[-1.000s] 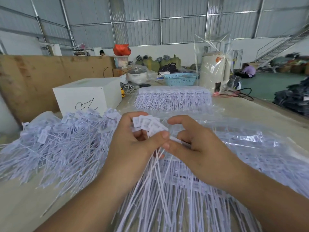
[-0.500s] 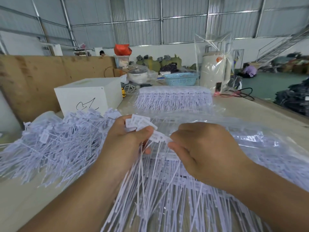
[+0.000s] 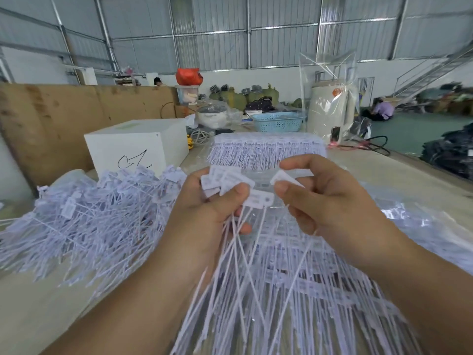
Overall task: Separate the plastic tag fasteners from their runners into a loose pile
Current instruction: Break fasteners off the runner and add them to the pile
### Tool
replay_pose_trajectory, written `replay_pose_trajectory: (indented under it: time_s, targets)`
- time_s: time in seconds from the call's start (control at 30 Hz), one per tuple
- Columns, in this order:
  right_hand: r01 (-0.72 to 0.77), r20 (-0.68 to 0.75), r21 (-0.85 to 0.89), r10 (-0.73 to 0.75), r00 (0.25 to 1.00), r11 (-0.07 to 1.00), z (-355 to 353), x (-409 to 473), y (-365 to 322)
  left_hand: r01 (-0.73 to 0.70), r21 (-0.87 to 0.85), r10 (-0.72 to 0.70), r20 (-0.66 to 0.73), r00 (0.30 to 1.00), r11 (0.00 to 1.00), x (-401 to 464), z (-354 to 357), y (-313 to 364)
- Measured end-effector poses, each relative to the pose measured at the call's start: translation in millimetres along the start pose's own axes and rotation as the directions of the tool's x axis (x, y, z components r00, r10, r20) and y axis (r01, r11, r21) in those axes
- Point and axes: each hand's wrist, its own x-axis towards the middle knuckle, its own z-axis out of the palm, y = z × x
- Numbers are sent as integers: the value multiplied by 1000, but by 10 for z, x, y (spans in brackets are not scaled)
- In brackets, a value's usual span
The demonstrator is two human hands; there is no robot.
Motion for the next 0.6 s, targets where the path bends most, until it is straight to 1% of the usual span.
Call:
replay_pose_trajectory:
  time_s: [0.07,0.13,0.27,0.37,0.47,0.53,0.6]
  targets:
    - [1,-19,42,-1,1000,999,-21,18,2,-10,14,10,-4,1000,1000,-38,29,21]
    - [16,-1,19,-15,1000,1000,-37,30,3,-25,31,26,-26,999,999,-42,30,46]
    - [-49,175,-51,58,983,997,5,7,30,-70,71,72,-24,997,995,-44,18,48]
    - [-63,283,-27,67,957,998,65,-29,61,-105,49,103,34,994,993,-92,65,43]
    - [-4,295,-63,23,955,998,91,-44,57,-110,21,109,69,992,994,-103,69,46]
    - [62,316,-121,-20,949,991,81,-48,59,-78,11,77,87,993,997,-88,43,23]
    - [78,314,-190,-15,949,979,65,-57,80,-41,60,35,98,995,997,-72,17,-10]
